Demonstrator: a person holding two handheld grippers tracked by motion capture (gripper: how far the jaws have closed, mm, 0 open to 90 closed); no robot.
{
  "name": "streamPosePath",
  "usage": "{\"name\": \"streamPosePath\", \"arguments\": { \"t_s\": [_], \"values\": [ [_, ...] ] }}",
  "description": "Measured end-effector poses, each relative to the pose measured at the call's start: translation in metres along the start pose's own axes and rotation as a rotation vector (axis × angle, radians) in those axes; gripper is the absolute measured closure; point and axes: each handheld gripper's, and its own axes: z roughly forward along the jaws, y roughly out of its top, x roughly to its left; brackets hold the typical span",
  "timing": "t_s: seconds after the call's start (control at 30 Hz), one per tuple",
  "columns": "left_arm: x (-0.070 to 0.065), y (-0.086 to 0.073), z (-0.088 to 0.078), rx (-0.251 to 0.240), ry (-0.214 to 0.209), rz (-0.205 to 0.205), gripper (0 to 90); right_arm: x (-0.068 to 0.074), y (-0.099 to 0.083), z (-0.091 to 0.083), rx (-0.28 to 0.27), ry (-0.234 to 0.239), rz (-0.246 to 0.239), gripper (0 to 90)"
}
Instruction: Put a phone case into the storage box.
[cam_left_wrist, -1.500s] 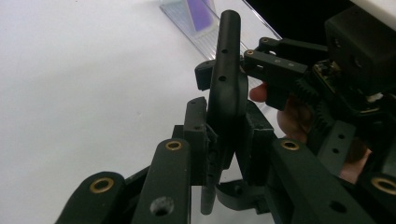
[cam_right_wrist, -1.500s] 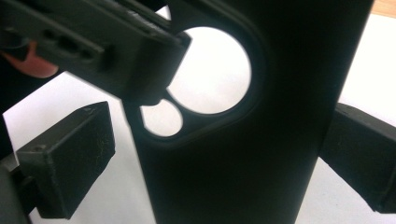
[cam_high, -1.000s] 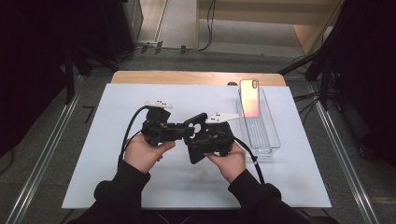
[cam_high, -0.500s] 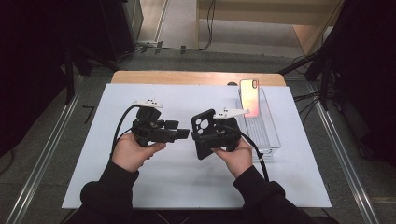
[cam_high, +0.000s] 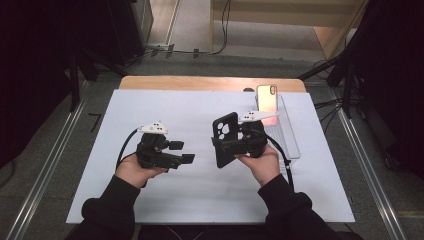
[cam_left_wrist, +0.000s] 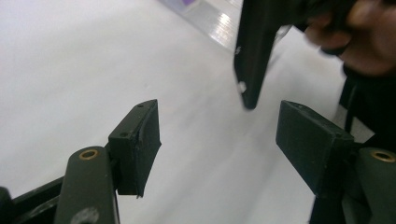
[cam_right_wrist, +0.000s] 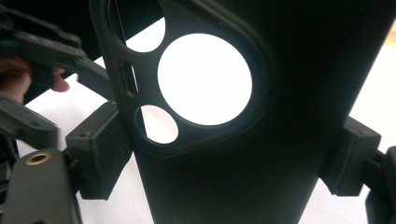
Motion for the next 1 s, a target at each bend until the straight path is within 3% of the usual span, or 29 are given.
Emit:
{"name": "streamPosePath", "arguments": {
  "t_s": [0.07, 0.2, 0.27, 0.6, 0.77, 1.0],
  "values": [
    [0.003, -0.006, 0.002, 0.001, 0.012, 0.002, 30.7, -0.001, 0.002, -0.002, 0.006, 0.007, -0.01, 14.6],
    [0.006, -0.015, 0.003, -0.006, -0.002, -0.002, 30.7, -0.004, 0.007, -0.007, 0.004, 0.024, -0.01, 14.6],
    [0.008, -0.02, 0.004, 0.0, 0.015, 0.006, 30.7, -0.006, 0.009, -0.011, 0.006, 0.034, -0.015, 14.6],
    [0.011, -0.041, 0.0, 0.015, 0.027, 0.011, 30.7, -0.014, 0.024, -0.034, -0.017, 0.036, -0.03, 14.6],
    [0.012, -0.053, -0.007, 0.016, 0.045, -0.001, 30.7, -0.018, 0.032, -0.048, -0.028, -0.007, -0.04, 14.6],
    [0.013, -0.063, -0.016, -0.001, 0.073, -0.026, 30.6, -0.035, 0.043, -0.071, -0.074, -0.083, -0.007, 14.6]
  ]
}}
